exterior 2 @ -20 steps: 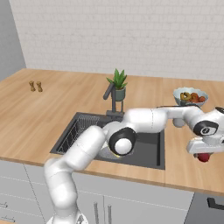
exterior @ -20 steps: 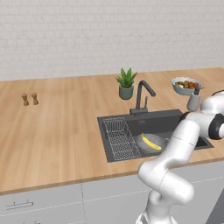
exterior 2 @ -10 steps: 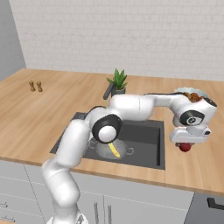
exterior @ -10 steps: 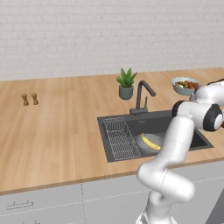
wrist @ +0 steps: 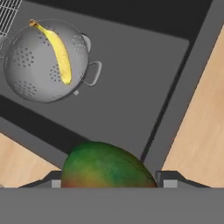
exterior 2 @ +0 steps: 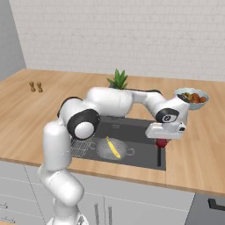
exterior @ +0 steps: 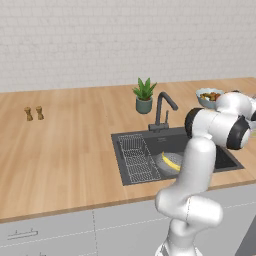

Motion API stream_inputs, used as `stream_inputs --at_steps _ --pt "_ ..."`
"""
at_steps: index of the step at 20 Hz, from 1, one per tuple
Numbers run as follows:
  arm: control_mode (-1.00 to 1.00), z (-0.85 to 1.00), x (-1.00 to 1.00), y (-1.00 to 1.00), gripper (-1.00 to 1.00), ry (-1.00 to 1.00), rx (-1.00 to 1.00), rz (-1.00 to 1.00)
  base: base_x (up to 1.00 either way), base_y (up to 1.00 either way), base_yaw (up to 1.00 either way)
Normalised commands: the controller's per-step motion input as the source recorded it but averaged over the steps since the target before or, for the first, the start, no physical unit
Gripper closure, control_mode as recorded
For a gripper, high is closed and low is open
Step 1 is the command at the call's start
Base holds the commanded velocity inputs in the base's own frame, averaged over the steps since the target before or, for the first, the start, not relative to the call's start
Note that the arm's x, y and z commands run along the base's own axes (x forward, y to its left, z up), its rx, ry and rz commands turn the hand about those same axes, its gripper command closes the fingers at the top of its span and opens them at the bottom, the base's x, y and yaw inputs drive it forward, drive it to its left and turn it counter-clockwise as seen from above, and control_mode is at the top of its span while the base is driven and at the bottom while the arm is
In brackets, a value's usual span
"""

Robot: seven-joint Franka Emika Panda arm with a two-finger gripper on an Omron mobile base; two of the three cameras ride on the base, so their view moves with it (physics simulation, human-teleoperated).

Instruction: Put the colander in the sink, put the banana, mango in the colander, and turn on the sink faucet and pour water over the colander.

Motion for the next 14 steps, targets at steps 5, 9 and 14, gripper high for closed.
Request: stream_inputs --at_steps 5,9,14 --pt "-1.00 0.01 0.24 0.75 1.00 0.00 0.00 0.00 0.00 0.00 0.00" --pt "-1.00 -0.08 0.03 0.69 1.00 -0.02 0.00 0.00 0.00 0.00 0.00" --pt "-1.00 -0.09 0.08 0.54 1.00 0.00 0.00 0.00 0.00 0.00 0.00"
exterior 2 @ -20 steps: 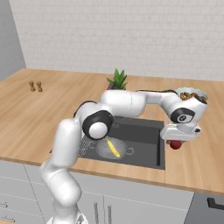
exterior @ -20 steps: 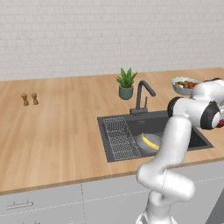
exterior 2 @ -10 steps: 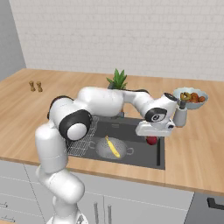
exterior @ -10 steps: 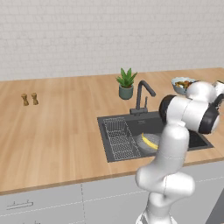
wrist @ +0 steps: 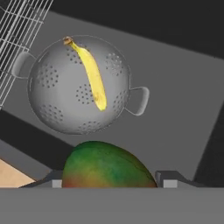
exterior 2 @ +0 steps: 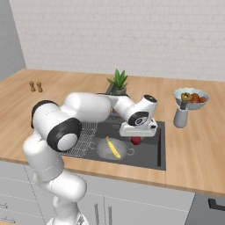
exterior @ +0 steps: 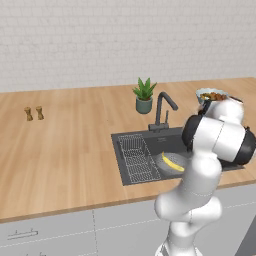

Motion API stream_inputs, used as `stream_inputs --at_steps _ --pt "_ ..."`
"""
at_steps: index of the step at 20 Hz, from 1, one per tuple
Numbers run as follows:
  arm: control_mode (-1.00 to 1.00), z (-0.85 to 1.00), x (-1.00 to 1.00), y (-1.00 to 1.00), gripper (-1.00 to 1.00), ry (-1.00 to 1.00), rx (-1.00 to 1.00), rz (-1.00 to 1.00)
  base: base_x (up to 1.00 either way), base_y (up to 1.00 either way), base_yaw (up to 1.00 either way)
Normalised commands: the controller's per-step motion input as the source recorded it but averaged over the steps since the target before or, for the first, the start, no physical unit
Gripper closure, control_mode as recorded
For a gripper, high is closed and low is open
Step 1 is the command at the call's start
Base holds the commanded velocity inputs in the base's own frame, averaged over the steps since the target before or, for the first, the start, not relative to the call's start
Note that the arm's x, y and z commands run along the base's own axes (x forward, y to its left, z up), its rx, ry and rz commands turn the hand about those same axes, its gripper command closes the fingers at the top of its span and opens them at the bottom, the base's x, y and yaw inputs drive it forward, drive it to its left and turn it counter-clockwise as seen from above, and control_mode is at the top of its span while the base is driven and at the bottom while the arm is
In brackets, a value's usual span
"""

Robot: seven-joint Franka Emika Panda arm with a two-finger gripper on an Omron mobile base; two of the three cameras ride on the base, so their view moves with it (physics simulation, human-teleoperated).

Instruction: Put the colander in the sink, put the banana, mango in the colander, and turn on the sink faucet and pour water over the colander.

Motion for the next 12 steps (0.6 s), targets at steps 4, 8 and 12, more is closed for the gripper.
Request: stream_inputs --at_steps 4,8,12 --pt "-1.00 -0.13 0.23 0.42 1.00 0.00 0.00 0.00 0.00 0.00 0.00" --pt "-1.00 -0.23 0.16 0.33 1.00 0.08 0.00 0.00 0.00 0.00 0.00" --pt "-1.00 -0.24 0.27 0.29 1.00 0.02 0.00 0.00 0.00 0.00 0.00"
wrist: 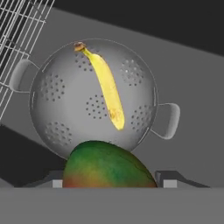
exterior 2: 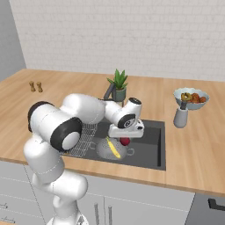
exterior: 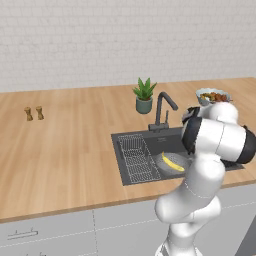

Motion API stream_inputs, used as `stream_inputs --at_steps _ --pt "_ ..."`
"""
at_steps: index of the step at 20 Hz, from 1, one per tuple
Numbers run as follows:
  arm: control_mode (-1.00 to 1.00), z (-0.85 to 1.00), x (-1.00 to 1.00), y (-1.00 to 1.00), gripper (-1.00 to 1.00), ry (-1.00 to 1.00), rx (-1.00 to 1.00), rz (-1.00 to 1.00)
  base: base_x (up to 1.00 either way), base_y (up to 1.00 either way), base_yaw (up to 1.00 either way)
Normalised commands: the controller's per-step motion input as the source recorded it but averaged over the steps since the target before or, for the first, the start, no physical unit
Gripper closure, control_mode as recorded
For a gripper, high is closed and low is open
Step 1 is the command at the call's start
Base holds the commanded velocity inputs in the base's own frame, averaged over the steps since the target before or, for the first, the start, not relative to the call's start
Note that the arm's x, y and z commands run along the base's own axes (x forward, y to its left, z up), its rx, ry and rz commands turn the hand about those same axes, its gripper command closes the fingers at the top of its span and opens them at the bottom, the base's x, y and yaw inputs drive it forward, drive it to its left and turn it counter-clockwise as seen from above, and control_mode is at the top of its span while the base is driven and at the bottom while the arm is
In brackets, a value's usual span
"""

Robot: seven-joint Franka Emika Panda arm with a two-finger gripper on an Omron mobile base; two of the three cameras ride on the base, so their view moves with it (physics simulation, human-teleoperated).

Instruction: Put the colander in the sink, put the banana, mango in the colander, and turn on the sink faucet and pour water over the colander.

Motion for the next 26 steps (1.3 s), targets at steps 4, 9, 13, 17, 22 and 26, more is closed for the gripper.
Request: stream_inputs --at_steps 4,9,13,17,22,26 --pt "-1.00 -0.22 0.28 0.16 1.00 -0.01 0.02 0.00 0.00 0.00 0.00" --pt "-1.00 -0.26 0.28 0.14 1.00 0.00 0.06 0.00 0.00 0.00 0.00" --pt "-1.00 -0.30 0.12 0.13 1.00 0.01 0.08 0.00 0.00 0.00 0.00" --pt "-1.00 -0.18 0.05 0.06 1.00 0.02 0.07 0.00 0.00 0.00 0.00" --pt "-1.00 -0.25 0.00 0.24 1.00 0.00 0.01 0.00 0.00 0.00 0.00" --pt "-1.00 -0.34 0.02 0.43 1.00 0.00 0.00 0.00 0.00 0.00 0.00"
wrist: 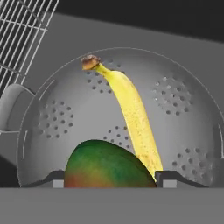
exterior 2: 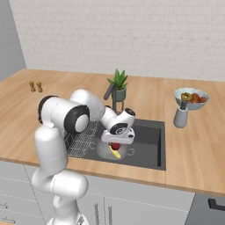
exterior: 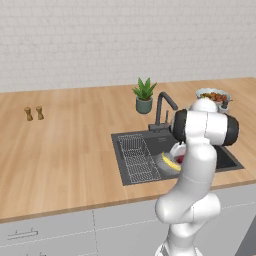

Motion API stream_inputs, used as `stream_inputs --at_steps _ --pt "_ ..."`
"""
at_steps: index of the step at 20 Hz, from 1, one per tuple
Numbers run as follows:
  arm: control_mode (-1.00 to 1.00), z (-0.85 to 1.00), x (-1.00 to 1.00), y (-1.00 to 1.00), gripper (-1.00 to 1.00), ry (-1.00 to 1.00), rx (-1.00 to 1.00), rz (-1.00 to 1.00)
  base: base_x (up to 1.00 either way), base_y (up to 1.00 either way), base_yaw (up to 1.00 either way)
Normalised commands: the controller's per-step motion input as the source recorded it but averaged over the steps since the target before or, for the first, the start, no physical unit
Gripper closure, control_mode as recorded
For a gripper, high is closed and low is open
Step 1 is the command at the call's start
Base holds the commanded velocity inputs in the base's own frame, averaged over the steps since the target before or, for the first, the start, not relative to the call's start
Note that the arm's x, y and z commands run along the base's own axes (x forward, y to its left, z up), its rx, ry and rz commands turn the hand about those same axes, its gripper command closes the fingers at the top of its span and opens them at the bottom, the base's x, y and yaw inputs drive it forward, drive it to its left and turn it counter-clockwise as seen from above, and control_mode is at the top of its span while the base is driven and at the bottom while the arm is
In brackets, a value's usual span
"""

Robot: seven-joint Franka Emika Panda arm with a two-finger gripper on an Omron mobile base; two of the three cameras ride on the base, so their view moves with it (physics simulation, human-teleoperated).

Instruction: Put the colander in the sink, put the banana, mango in the colander, and turn on the sink faucet and pour water over the colander.

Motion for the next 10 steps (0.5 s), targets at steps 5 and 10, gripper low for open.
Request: stream_inputs --at_steps 5,10 --pt "-1.00 -0.40 0.15 0.33 1.00 0.00 0.00 0.00 0.00 0.00 0.00" --pt "-1.00 -0.28 0.20 0.07 1.00 0.00 0.03 0.00 0.00 0.00 0.00"
